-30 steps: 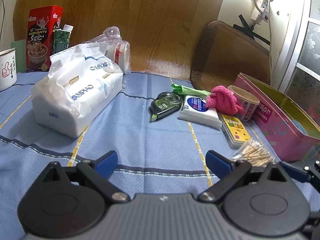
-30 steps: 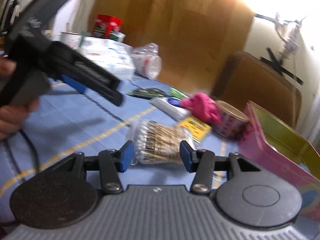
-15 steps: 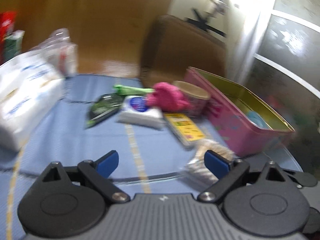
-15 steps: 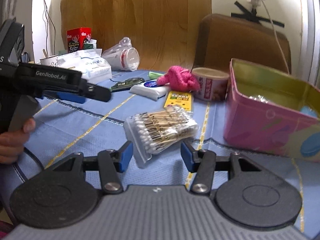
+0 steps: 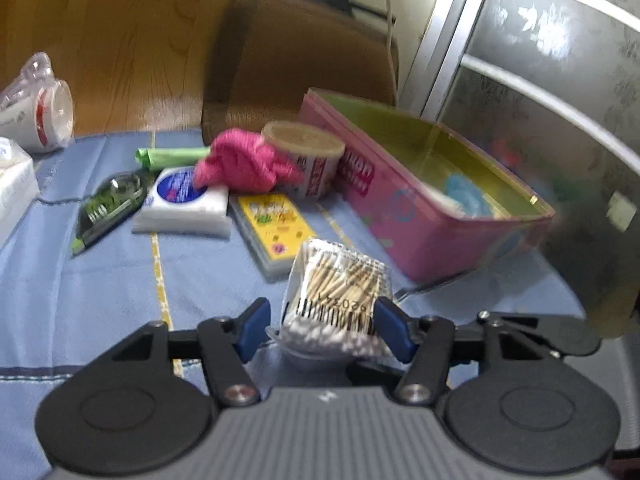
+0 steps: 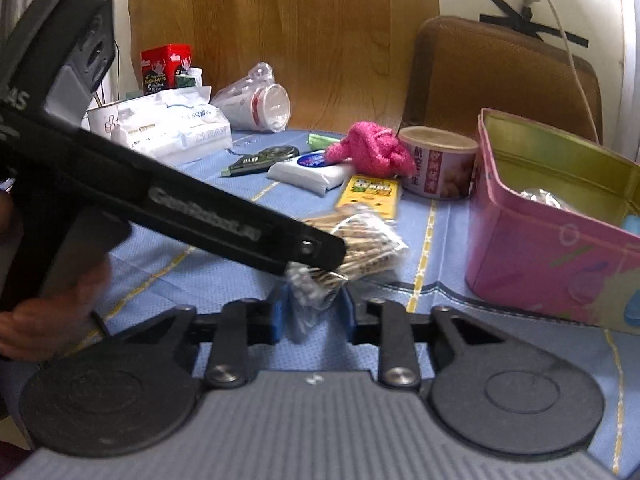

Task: Organize soft objects
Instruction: 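Carry the swab bag into the pink tin and open the right gripper, then withdraw the right gripper from the tin toward the pink knitted cloth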

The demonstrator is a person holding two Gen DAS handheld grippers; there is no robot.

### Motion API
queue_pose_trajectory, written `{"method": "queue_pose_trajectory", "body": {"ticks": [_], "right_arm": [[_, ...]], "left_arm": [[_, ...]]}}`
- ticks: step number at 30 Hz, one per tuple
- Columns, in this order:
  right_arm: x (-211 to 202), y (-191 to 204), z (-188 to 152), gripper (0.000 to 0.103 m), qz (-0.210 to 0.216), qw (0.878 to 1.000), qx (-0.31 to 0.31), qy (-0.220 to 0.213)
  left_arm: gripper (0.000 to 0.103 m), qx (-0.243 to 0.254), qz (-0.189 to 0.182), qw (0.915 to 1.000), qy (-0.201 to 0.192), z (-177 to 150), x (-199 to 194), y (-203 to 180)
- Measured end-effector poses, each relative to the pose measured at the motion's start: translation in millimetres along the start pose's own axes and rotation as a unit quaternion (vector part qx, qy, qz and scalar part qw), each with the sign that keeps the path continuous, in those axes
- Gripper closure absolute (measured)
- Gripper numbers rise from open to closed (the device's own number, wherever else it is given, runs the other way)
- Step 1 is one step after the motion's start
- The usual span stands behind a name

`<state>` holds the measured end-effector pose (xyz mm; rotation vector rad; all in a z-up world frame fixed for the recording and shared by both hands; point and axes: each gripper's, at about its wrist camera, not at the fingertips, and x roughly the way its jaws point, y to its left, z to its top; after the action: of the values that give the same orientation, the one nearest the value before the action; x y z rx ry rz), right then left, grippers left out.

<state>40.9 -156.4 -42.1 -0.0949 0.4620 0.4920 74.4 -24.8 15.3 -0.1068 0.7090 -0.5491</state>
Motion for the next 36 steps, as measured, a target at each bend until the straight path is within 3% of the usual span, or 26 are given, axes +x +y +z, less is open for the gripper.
{"method": "queue_pose_trajectory", "body": {"ticks": [7, 11, 20, 21, 23, 25, 27, 31, 36], "right_arm": [[-35, -9, 10, 0.076, -0.048, 0.993, -0.007, -0.103], [-48, -39, 17, 0.076, -0.086, 0.987, 0.019, -0.135], [-53, -107, 12, 0.076, -0.16, 0.974, 0.067, -0.143], [-50, -114, 11, 0.076, -0.168, 0.973, 0.07, -0.142], [-42, -127, 12, 0.075, -0.189, 0.97, 0.073, -0.136], [-27, -142, 16, 0.072, -0.223, 0.965, 0.072, -0.118], [-21, -153, 14, 0.064, -0.25, 0.959, 0.081, -0.108], [-33, -159, 7, 0.064, -0.246, 0.955, 0.105, -0.129], [-42, -148, 3, 0.064, -0.243, 0.954, 0.105, -0.141]], "left_arm": [[0.046, 0.057, -0.028, 0.9955, -0.07, 37, -24, -46], [0.046, 0.094, -0.047, 0.9919, -0.072, 58, -3, -79], [0.046, 0.134, -0.043, 0.9891, -0.042, 87, 80, -135], [0.046, 0.142, -0.039, 0.9883, -0.04, 90, 90, -140], [0.036, 0.161, -0.014, 0.9863, -0.034, 93, 112, -150], [0.035, 0.164, 0.013, 0.9861, -0.026, 96, 130, -155], [0.035, 0.149, 0.015, 0.9885, -0.02, 100, 132, -154], [0.025, 0.131, 0.014, 0.9901, -0.048, 97, 112, -144], [0.025, 0.113, 0.015, 0.992, -0.055, 86, 92, -131]]}}
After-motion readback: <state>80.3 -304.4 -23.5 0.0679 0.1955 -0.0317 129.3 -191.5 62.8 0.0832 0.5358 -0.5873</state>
